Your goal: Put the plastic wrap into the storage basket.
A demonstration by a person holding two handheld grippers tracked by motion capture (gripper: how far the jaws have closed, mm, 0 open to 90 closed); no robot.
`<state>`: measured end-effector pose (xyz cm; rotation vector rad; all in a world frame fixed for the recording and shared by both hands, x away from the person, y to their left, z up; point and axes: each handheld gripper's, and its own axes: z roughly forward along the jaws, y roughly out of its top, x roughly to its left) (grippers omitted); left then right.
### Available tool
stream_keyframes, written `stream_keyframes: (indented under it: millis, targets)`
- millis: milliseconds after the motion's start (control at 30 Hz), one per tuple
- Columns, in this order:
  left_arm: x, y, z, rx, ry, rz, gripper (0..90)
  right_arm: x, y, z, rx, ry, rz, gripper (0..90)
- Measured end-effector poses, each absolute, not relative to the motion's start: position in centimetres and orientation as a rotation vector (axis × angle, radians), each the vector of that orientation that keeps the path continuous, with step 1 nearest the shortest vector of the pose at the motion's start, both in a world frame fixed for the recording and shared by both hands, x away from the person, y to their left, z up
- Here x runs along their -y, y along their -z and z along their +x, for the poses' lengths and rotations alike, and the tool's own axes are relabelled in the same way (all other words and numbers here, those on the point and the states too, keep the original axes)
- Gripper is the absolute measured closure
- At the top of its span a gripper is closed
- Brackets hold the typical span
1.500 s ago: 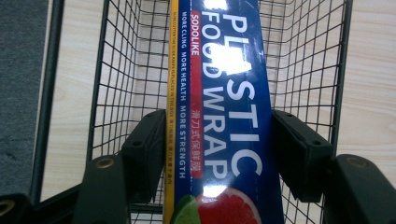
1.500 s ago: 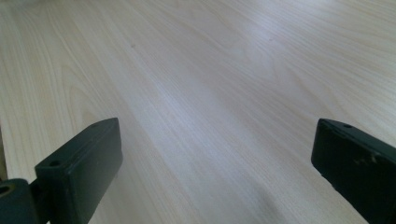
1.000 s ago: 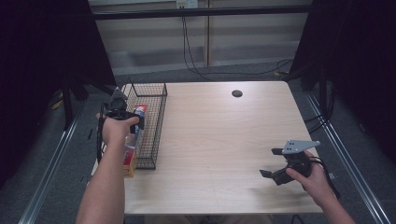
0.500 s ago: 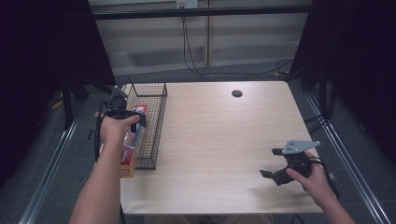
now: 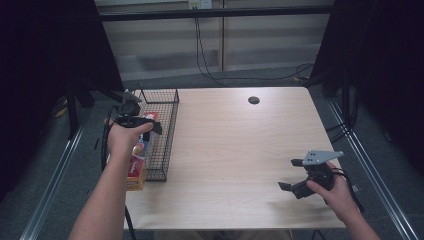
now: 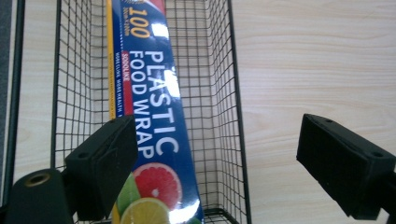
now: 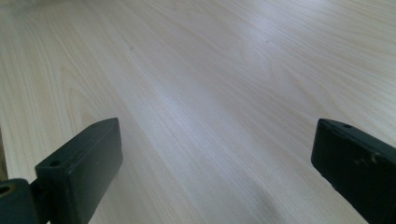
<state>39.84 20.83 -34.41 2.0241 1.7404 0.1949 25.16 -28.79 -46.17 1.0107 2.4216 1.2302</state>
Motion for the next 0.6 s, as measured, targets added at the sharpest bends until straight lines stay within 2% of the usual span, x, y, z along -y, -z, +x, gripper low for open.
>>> stream_keyframes:
  millis: [600]
  targets:
    - [-16.9,34.3,38.0,-1.504,-0.148,2.102,12.4,28.5,46.2,25.3,-2.437,-1.227,0.991,1.8]
